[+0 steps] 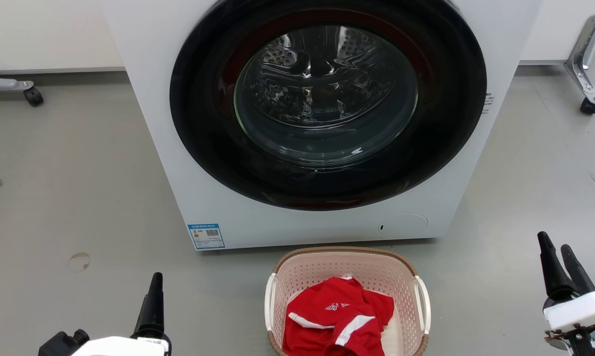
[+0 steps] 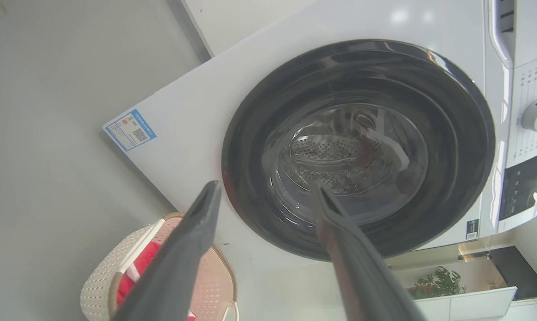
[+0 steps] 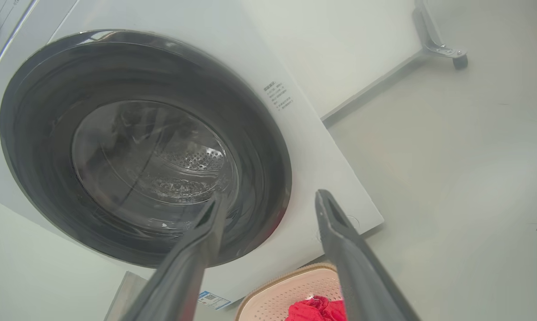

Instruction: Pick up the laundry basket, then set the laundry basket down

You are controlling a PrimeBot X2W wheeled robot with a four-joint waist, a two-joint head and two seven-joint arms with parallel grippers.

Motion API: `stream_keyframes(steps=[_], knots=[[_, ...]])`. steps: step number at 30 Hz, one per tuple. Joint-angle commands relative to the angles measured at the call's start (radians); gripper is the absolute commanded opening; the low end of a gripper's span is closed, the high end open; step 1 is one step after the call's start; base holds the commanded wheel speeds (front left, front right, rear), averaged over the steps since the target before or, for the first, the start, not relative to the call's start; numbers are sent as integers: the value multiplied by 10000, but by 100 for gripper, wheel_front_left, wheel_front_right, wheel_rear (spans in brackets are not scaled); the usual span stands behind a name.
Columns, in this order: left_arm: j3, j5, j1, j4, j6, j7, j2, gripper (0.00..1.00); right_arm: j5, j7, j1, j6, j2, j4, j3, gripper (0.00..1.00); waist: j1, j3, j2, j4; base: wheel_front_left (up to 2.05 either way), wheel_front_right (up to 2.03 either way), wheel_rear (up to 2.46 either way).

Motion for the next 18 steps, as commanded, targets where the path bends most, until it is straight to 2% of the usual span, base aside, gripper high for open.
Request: stream_keyframes(steps=[1,18], knots=[[38,385,-435,-279,50,-149,122,100,-429,-227,-163,31,-354,-332,165,100,-1,-3,0,10,0,0,0],[-173,2384,-596,-298,98,-626,140,100,-2421,-699,-73,38,-583,-382,875,100,-1,-57,0,84,0,0,0]])
